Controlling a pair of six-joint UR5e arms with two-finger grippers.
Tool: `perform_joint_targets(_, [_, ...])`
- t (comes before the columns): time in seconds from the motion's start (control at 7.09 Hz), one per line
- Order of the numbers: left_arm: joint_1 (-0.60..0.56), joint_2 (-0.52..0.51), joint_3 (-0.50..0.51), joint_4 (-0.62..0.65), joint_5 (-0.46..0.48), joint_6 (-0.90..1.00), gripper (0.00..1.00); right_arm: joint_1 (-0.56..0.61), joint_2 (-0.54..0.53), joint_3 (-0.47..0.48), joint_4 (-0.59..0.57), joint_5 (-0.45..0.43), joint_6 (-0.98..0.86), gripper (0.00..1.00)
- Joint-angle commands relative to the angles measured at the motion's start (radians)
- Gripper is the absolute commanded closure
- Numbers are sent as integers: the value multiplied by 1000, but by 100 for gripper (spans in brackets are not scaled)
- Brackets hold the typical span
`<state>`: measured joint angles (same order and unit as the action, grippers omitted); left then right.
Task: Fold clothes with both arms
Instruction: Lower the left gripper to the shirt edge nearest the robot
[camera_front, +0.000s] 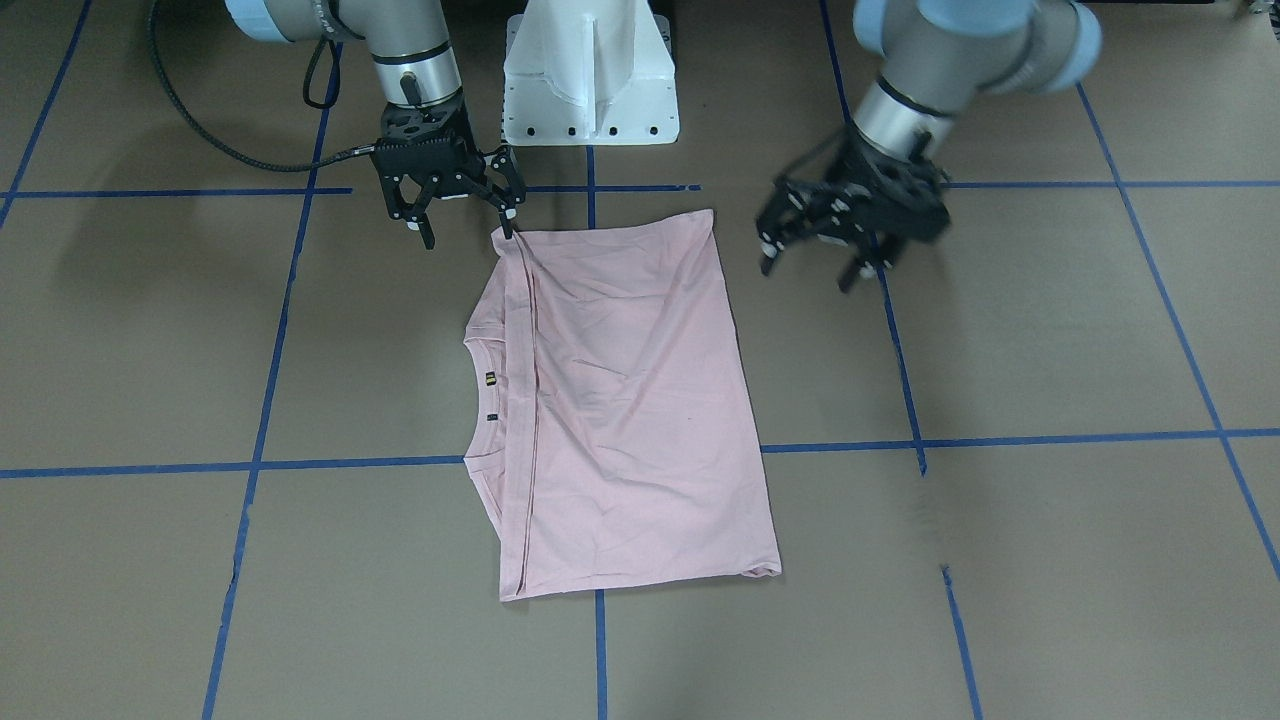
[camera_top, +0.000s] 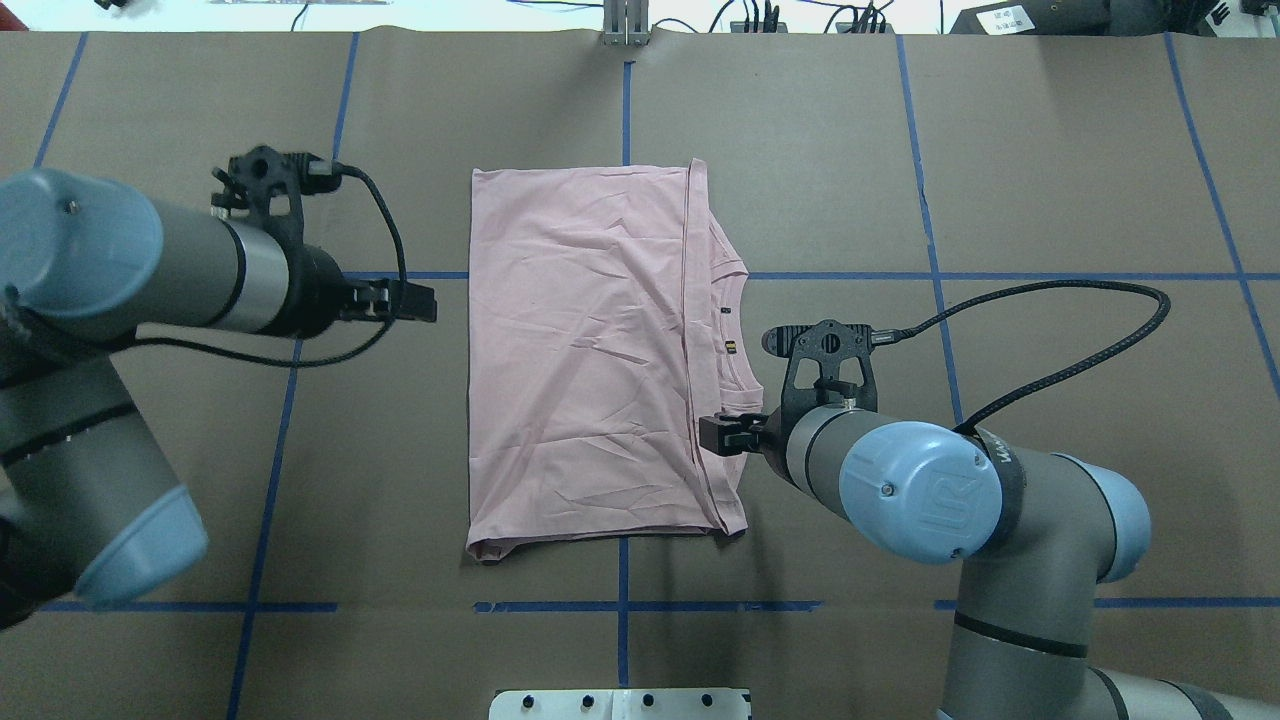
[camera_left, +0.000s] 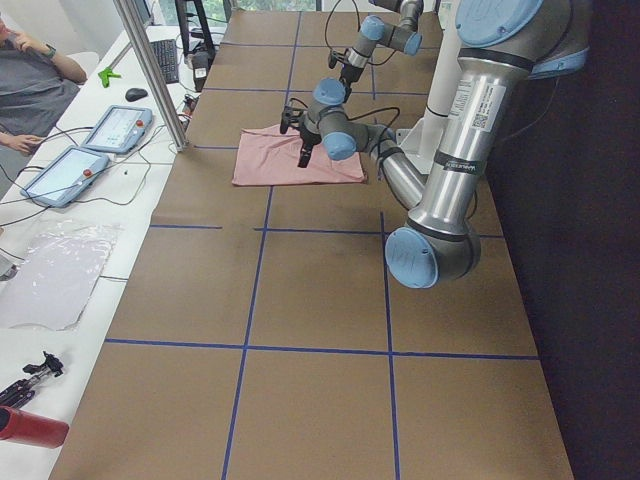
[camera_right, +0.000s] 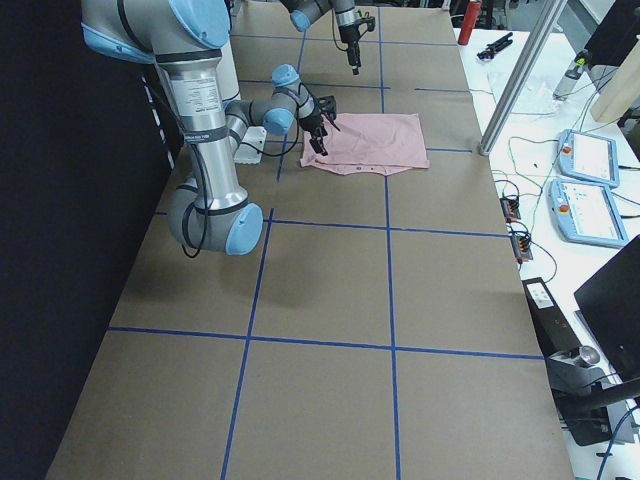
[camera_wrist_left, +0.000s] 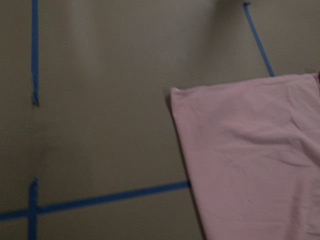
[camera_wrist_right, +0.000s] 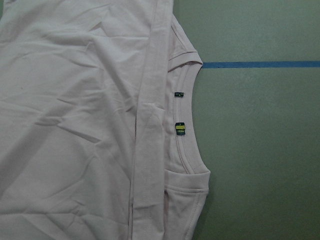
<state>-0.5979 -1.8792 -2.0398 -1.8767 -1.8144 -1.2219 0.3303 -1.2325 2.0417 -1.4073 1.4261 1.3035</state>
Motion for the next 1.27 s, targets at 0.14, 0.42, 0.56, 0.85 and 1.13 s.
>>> perform_joint_targets(0.14, [291, 9, -21, 42, 208, -389, 29, 19, -2, -3, 27, 19, -9, 0])
perform_joint_targets(0.42, [337, -8, 78, 36, 210, -418, 32, 19, -2, -3, 27, 17, -7, 0])
perform_joint_targets(0.56, [345, -9, 95, 36, 210, -415, 34, 19, -1, -3, 27, 16, -7, 0])
perform_joint_targets(0.85, [357, -9, 101, 34, 210, -412, 35, 19, -2, -3, 27, 16, -7, 0])
perform_joint_targets(1.13, [368, -14, 119, 34, 211, -412, 38, 19, -2, -1, 25, 16, -6, 0])
